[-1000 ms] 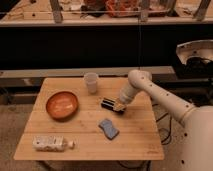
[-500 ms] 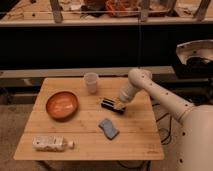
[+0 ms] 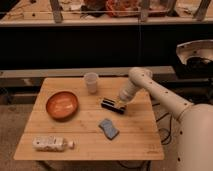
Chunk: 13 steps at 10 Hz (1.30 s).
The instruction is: Push the eraser across the table
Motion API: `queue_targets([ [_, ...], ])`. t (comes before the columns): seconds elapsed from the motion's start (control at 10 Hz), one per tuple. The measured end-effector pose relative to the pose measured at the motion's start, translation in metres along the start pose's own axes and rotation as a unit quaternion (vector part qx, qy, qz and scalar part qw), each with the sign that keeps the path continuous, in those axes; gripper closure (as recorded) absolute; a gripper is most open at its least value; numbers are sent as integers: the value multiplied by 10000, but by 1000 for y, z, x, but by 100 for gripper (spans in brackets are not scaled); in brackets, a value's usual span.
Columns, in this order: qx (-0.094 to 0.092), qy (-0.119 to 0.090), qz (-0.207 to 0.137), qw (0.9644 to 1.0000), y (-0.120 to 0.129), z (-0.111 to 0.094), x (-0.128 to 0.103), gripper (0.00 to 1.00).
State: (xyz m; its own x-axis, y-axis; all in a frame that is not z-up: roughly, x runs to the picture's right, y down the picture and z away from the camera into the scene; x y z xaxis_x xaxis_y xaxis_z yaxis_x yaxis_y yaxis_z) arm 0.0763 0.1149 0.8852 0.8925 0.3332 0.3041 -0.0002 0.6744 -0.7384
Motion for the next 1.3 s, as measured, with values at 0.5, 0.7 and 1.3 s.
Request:
queue_targets([
  [0.5,-57,-17,135,9999,0,0,-1,100],
  [0.7,-66,-40,264,9996,0,-2,0,100],
  [1.3,-107,-72,433,9990,1,-2,1,100],
])
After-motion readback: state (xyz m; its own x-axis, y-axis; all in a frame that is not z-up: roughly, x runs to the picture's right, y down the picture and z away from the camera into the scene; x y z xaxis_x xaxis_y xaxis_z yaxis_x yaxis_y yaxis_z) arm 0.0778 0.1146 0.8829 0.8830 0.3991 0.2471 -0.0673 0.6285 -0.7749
